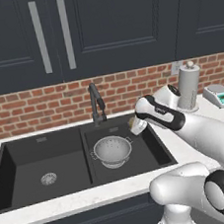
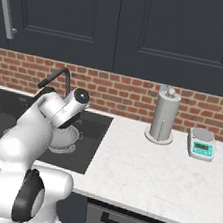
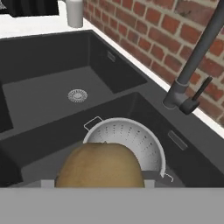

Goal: Put the colander in the sink, put the kiwi in the colander, and turn on the sink faucet and pour water over the colander.

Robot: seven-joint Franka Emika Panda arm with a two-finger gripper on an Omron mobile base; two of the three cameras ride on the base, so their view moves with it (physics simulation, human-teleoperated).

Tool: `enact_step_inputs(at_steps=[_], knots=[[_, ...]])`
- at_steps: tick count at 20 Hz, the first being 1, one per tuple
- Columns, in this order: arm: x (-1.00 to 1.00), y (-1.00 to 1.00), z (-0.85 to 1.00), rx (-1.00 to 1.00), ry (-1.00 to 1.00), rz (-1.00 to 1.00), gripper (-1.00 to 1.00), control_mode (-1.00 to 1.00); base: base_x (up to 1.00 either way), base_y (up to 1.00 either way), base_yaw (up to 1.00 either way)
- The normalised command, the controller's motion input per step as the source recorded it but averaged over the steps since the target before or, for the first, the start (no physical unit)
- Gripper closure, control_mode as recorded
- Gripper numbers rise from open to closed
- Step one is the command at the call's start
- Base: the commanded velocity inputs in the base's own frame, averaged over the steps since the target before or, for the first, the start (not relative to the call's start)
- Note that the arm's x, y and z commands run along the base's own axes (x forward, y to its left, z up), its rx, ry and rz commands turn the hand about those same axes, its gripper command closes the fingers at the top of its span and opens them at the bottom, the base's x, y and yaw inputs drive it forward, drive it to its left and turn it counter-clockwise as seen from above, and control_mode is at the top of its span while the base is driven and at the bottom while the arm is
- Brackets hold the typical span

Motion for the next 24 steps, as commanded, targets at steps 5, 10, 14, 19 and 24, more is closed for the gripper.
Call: enact_step_inputs(at_steps=[5, 10, 14, 19, 24], knots=[[0.00, 0.03, -0.44, 0.00, -0.20, 0.00, 1.00, -1.00, 0.00, 0.00, 0.00], [0.09, 0.00, -0.29, 0.00, -0.01, 0.00, 1.00, -1.00, 0.00, 0.00, 0.00], [0.28, 0.00, -0.13, 0.00, 0.05, 0.02, 1.00, -1.00, 0.00, 0.00, 0.00], [0.34, 0.10, -0.03, 0.00, 0.13, 0.00, 1.00, -1.00, 0.00, 0.00, 0.00], [0.13, 0.17, -0.19, 0.00, 0.10, 0.00, 1.00, -1.00, 0.00, 0.00, 0.00]])
